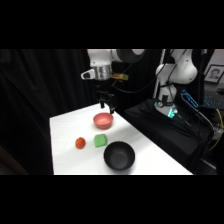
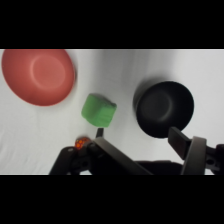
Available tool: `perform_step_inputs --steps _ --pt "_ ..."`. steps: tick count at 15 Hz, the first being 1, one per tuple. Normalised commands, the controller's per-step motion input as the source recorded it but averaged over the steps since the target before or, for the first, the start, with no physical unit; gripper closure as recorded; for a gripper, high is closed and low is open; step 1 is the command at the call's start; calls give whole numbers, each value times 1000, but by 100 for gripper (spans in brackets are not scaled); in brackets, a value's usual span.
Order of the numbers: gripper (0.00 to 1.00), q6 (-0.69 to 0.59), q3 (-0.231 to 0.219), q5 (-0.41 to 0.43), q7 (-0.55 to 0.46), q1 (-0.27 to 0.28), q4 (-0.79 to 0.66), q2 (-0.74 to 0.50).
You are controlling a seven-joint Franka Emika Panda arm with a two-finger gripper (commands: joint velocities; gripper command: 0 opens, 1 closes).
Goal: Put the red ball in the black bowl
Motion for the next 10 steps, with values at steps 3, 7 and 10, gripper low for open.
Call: perform_step_inputs --steps 3,7,10 --pt "0 9 3 -12 34 -29 129 124" --pt "0 13 -14 -38 64 -50 350 306" --pt "0 61 -16 -61 95 -48 463 415"
